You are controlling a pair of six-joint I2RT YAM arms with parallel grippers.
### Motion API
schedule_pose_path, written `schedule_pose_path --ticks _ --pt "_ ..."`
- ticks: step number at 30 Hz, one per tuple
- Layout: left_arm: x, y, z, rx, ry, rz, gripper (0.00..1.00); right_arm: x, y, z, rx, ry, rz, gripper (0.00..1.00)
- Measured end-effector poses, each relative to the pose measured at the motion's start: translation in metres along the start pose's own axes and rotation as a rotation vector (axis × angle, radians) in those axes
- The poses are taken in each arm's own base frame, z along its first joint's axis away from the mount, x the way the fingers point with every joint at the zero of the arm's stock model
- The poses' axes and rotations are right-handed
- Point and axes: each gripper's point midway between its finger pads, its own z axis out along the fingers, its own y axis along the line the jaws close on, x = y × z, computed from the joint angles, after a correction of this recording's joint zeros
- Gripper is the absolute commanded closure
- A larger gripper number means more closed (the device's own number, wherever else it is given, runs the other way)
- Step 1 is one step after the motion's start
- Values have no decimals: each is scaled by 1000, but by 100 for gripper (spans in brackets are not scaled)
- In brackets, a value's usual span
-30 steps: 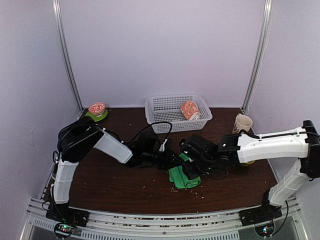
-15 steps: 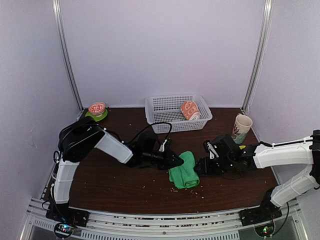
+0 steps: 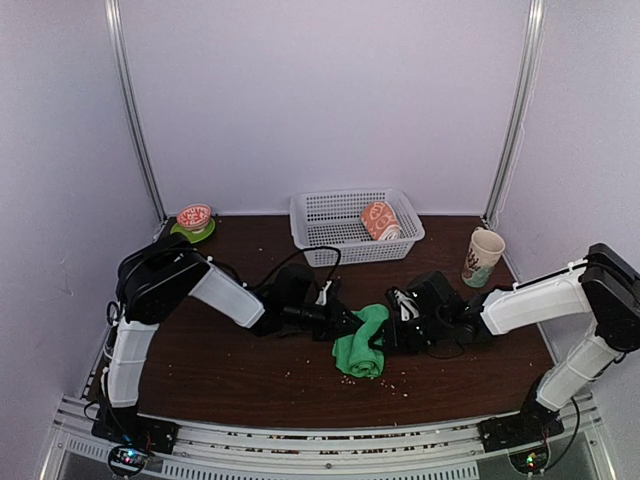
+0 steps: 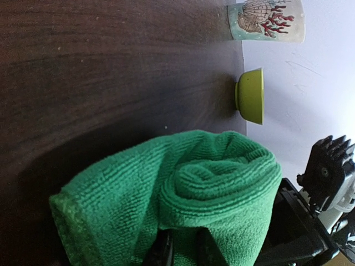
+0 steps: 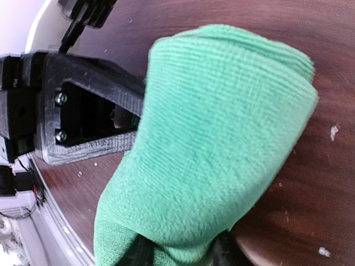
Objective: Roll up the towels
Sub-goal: Roll the towel at the center of the board.
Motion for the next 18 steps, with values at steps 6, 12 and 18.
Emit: schedule_pose_path --ticks 6,12,18 --pt "1 4 -6 -17 -5 6 83 -1 0 6 4 7 2 100" --pt "7 5 -19 -56 -5 7 80 -7 0 5 88 16 -33 100" --pt "11 -14 -41 -71 -13 36 80 -10 -2 6 201 37 -84 100"
